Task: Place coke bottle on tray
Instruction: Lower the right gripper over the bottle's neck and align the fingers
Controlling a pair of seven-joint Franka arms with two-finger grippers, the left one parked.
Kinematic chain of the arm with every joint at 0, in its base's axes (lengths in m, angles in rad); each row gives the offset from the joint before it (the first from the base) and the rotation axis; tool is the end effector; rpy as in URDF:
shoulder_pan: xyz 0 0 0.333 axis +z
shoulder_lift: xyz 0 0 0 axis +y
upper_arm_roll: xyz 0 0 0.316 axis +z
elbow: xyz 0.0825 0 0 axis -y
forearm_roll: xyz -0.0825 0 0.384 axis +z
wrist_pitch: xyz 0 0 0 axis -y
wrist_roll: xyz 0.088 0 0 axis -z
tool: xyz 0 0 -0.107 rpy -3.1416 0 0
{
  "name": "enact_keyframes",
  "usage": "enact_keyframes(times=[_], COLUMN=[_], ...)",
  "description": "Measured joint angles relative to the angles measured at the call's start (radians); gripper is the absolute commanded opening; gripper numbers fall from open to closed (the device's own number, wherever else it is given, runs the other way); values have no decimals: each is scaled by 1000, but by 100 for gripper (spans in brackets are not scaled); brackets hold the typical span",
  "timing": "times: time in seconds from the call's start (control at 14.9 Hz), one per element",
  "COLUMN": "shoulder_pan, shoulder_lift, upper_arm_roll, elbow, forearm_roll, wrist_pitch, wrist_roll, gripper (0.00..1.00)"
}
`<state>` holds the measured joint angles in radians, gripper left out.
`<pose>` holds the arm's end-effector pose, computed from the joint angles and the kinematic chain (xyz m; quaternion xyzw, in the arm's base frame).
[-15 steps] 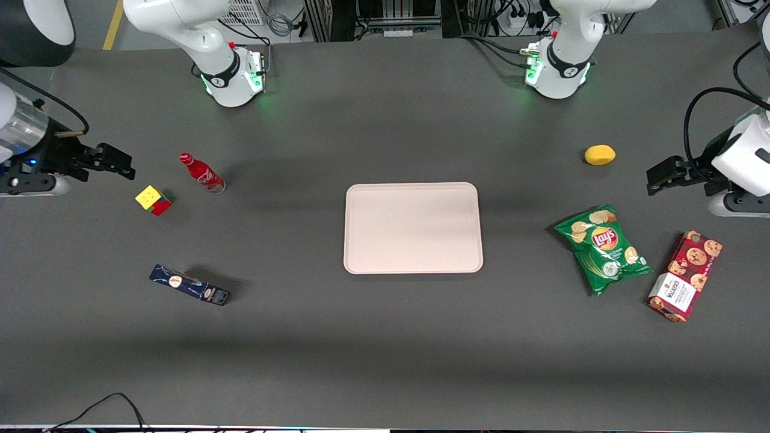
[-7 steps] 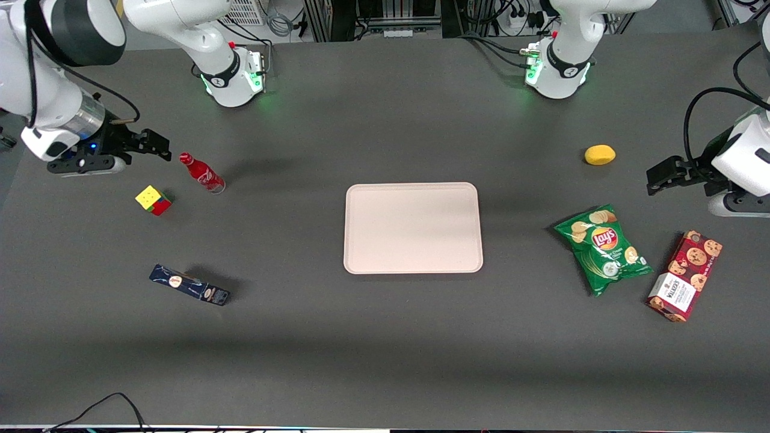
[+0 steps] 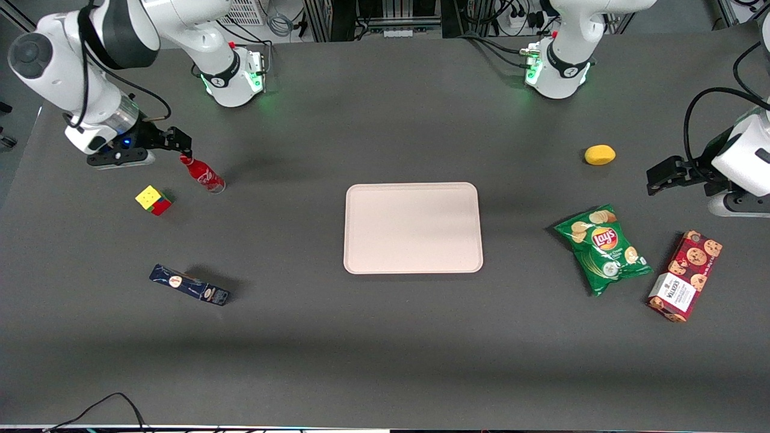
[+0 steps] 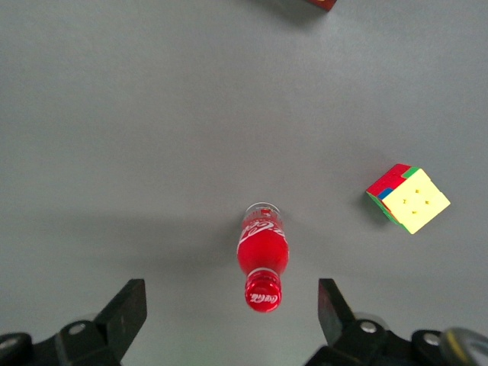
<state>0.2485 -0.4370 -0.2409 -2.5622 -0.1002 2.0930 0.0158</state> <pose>0.3966 -0.0008 0.4074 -0.9992 -0.0338 0.0205 0.0072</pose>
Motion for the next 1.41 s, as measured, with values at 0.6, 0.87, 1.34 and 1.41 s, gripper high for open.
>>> enact_keyframes(times=[0.6,0.87,1.34,1.41], shoulder_pan=[-31,-37,-45,-52], shoulder_lift=[8,35,50,50], upper_arm_roll=[-3,-4,-4,-4], elbow=[-129,-154,-174,-174], forearm_roll=[-59,-59,-83,-83], wrist_pitch=[146,182,185,185], wrist_roll=[-30,-41,-55,-68], gripper=[100,100,97,95])
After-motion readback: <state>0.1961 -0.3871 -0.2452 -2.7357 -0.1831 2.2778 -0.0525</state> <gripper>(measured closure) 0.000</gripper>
